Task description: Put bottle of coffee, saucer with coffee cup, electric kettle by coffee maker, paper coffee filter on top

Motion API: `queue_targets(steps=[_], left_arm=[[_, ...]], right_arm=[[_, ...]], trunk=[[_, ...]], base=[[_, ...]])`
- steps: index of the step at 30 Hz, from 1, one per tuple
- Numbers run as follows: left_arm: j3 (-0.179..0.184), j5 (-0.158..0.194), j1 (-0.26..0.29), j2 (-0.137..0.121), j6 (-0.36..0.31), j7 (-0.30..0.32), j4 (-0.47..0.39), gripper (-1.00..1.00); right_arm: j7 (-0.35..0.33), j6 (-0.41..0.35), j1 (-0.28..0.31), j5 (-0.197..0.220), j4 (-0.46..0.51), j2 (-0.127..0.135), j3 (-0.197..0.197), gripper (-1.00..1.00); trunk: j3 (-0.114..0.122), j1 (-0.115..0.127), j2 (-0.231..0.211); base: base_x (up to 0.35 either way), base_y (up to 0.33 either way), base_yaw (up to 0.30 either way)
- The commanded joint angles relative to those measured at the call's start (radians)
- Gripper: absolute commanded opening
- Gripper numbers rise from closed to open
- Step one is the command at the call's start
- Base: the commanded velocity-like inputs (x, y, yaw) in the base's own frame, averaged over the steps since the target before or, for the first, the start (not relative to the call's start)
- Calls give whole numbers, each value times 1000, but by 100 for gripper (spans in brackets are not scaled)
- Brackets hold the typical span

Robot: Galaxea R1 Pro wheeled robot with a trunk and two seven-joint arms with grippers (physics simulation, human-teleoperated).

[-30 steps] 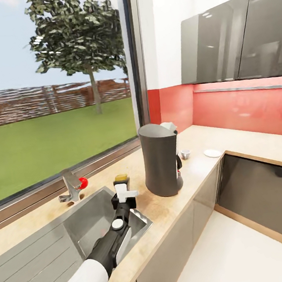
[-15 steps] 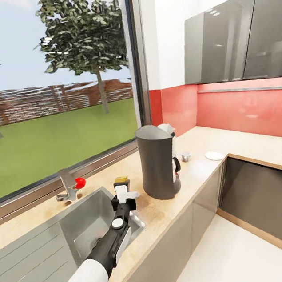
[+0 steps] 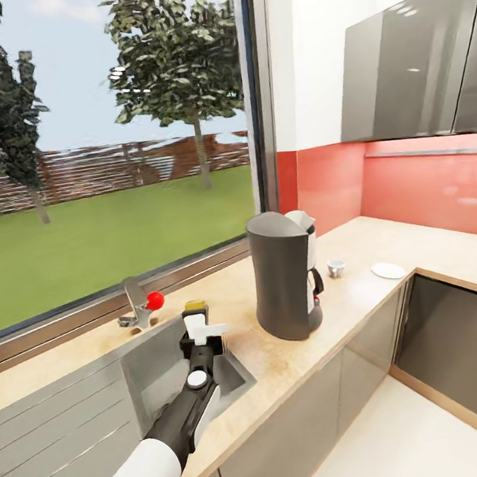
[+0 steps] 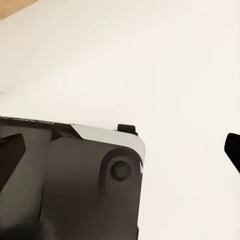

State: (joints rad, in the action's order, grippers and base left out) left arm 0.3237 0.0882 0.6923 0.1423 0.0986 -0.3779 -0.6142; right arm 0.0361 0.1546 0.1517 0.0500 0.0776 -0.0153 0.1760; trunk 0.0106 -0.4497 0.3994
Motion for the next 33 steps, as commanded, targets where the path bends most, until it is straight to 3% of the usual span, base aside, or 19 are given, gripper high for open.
queue_targets(steps=[1, 7, 20, 33], left_arm=[[7, 7, 1, -2, 8, -7, 3, -100], [8, 7, 2, -10, 71, -9, 8, -100], [6, 7, 2, -8, 81, -9, 8, -100], [5, 8, 1, -9, 80, -10, 8, -100]], right_arm=[[4, 3, 0, 5, -1, 0, 8, 100], [1, 3, 0, 3, -2, 1, 10, 100], [-4, 3, 0, -1, -4, 2, 17, 100], [3, 3, 0, 0, -3, 0, 16, 100]], trunk=[[0, 0, 1], [3, 0, 1], [3, 0, 1], [3, 0, 1]], base=[[0, -2, 252], [0, -1, 193], [0, -5, 7], [9, -235, 73]])
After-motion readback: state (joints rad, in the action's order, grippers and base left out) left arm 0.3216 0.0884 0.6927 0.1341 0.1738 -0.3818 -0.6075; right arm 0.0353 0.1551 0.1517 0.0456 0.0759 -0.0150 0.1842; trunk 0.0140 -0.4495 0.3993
